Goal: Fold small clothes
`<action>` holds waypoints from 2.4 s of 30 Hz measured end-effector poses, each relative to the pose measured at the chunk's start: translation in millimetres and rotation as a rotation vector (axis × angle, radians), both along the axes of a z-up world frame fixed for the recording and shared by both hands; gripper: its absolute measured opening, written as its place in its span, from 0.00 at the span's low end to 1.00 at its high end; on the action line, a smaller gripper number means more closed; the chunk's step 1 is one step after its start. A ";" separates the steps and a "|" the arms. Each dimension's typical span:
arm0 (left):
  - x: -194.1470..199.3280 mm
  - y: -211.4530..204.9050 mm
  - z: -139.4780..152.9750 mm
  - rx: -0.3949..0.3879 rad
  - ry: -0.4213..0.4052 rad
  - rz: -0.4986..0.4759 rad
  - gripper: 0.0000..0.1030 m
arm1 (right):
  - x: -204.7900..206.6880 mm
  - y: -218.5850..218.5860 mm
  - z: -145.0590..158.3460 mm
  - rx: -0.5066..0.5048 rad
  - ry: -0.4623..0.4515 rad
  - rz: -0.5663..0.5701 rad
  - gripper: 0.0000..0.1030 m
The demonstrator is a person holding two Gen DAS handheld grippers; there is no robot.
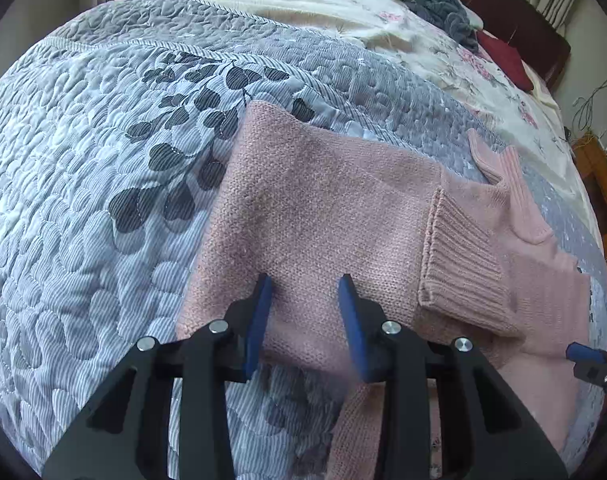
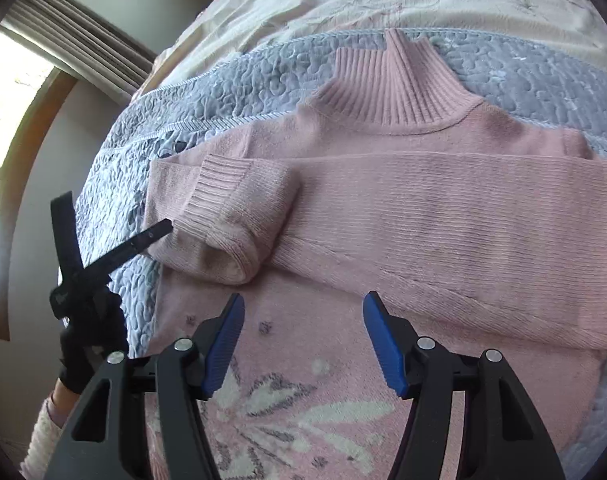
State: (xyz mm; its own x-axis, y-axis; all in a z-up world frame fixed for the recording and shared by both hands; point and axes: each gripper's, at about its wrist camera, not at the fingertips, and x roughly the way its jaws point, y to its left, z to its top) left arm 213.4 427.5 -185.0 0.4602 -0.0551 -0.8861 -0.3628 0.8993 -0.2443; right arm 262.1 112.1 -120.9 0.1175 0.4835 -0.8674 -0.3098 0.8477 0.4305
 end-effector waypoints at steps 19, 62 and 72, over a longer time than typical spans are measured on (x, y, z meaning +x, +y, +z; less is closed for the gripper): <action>-30.2 31.1 46.4 -0.096 -0.120 0.061 0.42 | 41.6 76.3 -51.1 0.184 0.216 0.003 0.17; 41.0 -95.2 27.5 -0.078 -0.056 -0.203 0.46 | 35.1 -20.2 14.3 -0.132 -0.166 0.054 0.41; 45.0 -87.8 5.0 -0.105 -0.010 -0.199 0.46 | 42.6 29.8 -38.4 -0.276 -0.137 0.132 0.38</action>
